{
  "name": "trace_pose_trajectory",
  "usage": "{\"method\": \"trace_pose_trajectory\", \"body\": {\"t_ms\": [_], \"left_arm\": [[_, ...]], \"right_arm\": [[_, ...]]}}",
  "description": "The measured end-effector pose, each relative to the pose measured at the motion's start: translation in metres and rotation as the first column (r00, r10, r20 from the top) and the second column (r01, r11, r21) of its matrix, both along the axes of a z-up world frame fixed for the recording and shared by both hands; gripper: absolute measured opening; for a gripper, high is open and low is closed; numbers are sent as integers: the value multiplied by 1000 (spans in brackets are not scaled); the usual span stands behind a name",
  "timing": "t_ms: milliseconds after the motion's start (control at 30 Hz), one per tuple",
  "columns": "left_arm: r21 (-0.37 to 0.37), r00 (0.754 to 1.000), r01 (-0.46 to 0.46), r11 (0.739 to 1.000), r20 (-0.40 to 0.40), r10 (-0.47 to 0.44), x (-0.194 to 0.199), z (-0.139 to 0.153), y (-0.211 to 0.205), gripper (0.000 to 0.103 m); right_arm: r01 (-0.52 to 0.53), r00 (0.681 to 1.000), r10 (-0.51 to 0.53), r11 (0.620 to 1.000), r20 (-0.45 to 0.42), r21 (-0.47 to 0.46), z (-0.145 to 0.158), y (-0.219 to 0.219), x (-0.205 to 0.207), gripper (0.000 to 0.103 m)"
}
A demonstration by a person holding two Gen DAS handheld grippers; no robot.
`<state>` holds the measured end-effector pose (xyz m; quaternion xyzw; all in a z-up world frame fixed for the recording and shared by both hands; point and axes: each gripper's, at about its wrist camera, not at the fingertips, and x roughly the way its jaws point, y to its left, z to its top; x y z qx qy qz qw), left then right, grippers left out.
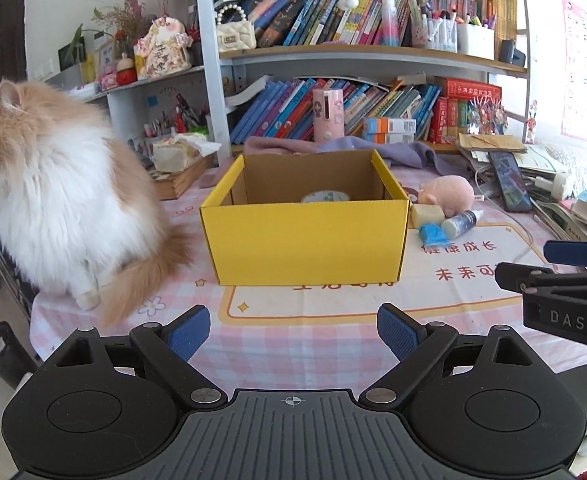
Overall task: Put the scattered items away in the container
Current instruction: 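Withdraw both tools from the box back over the table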
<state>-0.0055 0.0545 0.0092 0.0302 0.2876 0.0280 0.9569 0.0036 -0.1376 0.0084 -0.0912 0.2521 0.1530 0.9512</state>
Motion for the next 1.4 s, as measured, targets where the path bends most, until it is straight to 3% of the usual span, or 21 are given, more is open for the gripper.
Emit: {"method": "trace_pose_trajectory", "body": {"t_ms": [167, 667, 1100, 1400], "left_arm": [[-22, 999, 0, 1000, -37, -1, 6, -4, -1, 93], [-50, 993, 62, 997, -99, -67, 26, -14, -19, 93], [-65, 981, 157, 985, -108, -164, 41, -18, -43, 93], [-35, 960, 262, 965, -99, -264, 45, -21, -62, 93]], "right_arm": [[2, 1000, -1, 999, 18, -52, -2, -3, 1, 57], [48, 999, -48, 998, -16, -32, -2, -23, 9, 72], [160, 986, -160, 987, -53, -12, -6, -49, 15, 74], [214, 974, -213, 977, -71, 2, -11, -60, 22, 74]]}}
